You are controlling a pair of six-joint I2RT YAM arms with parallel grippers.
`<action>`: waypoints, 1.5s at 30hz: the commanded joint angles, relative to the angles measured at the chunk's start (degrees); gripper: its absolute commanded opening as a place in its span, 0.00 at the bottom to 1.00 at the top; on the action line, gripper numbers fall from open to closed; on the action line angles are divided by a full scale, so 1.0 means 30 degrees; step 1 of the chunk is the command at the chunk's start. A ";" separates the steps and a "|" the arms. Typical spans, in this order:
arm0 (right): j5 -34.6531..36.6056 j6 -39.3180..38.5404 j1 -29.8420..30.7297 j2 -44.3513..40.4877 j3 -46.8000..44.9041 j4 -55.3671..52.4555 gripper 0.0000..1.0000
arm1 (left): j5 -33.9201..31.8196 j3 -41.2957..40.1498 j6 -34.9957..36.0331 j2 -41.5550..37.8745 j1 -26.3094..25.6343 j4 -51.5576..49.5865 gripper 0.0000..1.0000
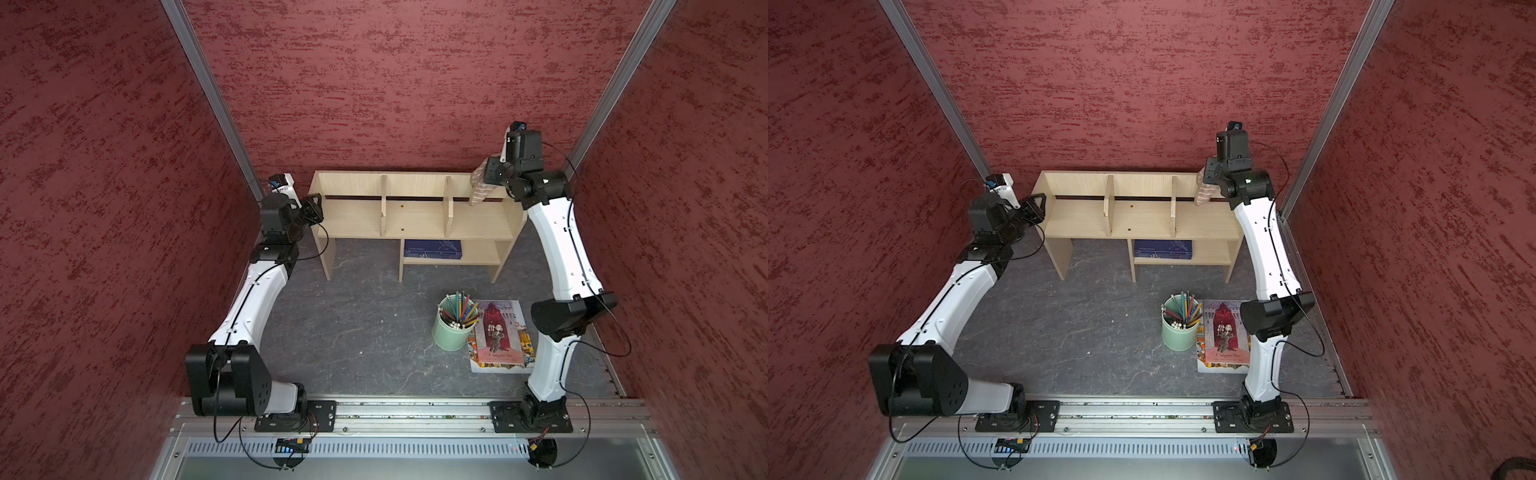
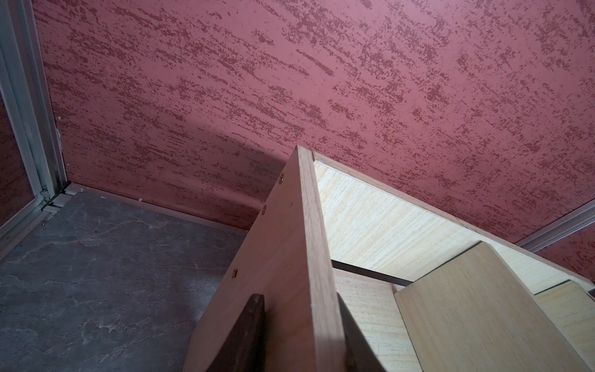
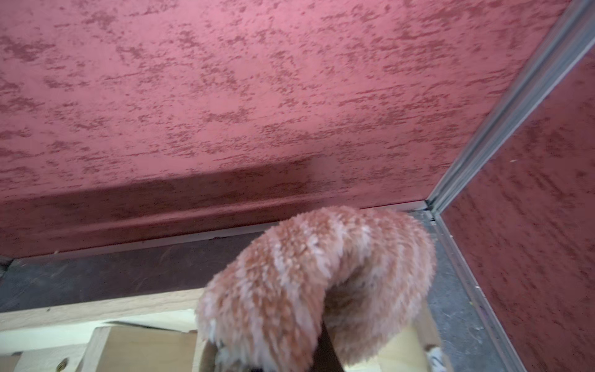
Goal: Wipe the bookshelf clean with a cloth
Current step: Wipe the dust from the shelf.
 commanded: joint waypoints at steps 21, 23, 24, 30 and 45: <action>-0.4830 -0.1350 0.3435 -0.4886 -0.6382 0.1807 0.00 | 0.1739 -0.0336 -0.1449 0.0141 -0.0655 -0.0641 0.00; -0.4434 -0.1479 0.3740 -0.5948 -0.8180 0.2244 0.00 | 0.1693 -0.0334 -0.1449 0.0109 -0.0683 -0.0666 0.00; -0.4226 -0.1505 0.3832 -0.6429 -0.9084 0.2482 0.00 | 0.1679 -0.0334 -0.1430 0.0089 -0.0711 -0.0688 0.00; -0.3865 -0.1374 0.4063 -0.8217 -1.2522 0.3191 0.00 | 0.1706 -0.0334 -0.1420 0.0162 -0.0802 -0.0664 0.00; -0.1953 -0.0868 0.4108 -0.2094 -0.2977 0.1501 0.00 | 0.1592 -0.0334 -0.1240 0.0117 -0.0861 -0.0707 0.00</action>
